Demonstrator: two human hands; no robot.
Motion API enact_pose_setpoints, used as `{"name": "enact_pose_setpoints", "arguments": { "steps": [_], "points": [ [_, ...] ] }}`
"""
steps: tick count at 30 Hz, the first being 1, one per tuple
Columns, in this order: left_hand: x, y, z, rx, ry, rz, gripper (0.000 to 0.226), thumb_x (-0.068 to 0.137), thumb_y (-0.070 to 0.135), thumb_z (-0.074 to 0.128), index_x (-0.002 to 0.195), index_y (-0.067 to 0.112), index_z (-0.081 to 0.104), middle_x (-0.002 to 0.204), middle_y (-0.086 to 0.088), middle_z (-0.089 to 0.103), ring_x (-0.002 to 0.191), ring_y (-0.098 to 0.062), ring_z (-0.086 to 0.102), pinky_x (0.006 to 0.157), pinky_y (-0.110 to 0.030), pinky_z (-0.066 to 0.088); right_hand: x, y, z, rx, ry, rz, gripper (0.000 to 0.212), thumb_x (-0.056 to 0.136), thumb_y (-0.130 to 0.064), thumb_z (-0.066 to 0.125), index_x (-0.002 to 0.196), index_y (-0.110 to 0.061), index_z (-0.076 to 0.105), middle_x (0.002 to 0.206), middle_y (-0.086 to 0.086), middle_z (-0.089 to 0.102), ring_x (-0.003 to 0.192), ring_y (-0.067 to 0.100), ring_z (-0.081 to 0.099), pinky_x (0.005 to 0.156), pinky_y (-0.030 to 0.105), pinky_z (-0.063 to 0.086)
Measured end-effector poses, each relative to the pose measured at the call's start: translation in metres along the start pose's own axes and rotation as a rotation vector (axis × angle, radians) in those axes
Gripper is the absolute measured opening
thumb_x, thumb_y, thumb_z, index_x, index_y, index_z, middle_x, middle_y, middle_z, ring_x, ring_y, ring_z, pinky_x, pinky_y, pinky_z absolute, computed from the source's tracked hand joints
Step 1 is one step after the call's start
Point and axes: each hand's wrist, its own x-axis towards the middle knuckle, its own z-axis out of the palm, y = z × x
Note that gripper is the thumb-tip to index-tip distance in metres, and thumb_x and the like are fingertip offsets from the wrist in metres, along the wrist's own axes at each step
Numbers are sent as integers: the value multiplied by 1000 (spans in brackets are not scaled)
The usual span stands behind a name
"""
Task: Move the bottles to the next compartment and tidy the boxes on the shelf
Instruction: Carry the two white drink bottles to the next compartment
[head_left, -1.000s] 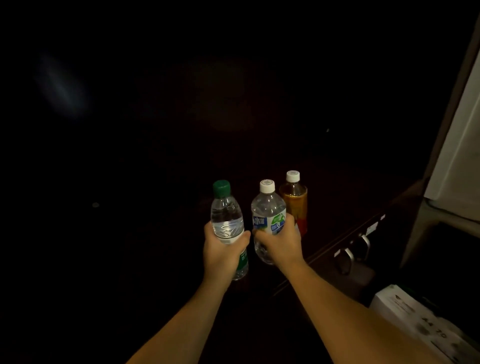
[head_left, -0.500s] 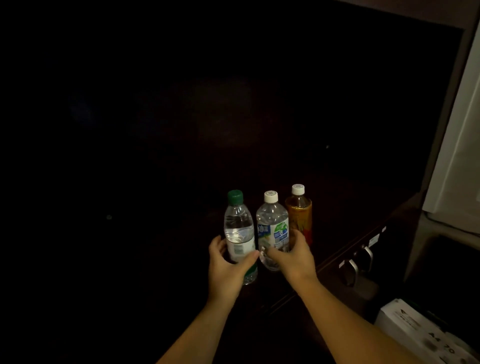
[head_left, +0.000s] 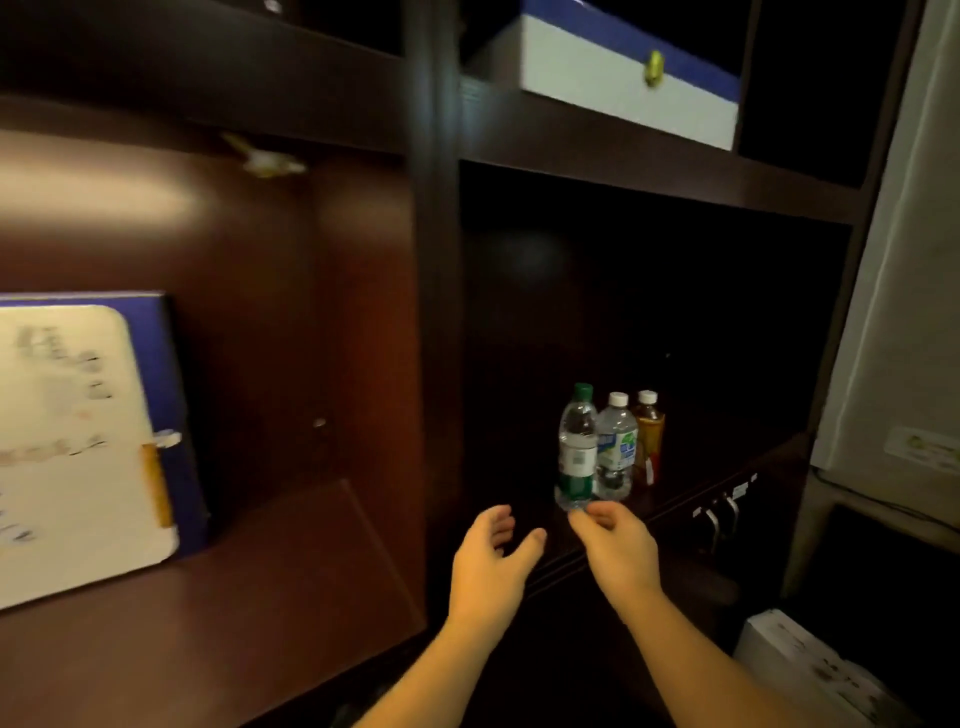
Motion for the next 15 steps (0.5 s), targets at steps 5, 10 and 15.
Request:
{"name": "enact_pose_setpoints", "arguments": {
  "steps": [5,10,15],
  "points": [
    [-77,11,-150,93,19,45,51,75,47,71,119,24,58,115,9,62,103,-2,58,86,-20,49,-111,-59,80,-27,-51,-88,30,79,-41,68,101,-21,71,82,-17,63,76,3,57,71,30,41],
    [-121,17,-319,227,266,24,43,75,42,73,111,20,65,106,8,67,96,-1,62,83,-18,46,-200,-114,192,4,-273,-143,32,80,-43,67,105,-22,70,84,-16,63,78,3,57,63,28,40],
    [-159,10,-475,264,607,-57,45,76,33,75,114,12,63,110,-5,67,98,-15,62,86,-29,47,-263,-151,291,31,-478,-201,39,79,-42,69,112,-20,68,85,-15,60,80,7,57,62,23,40]
  ]
}}
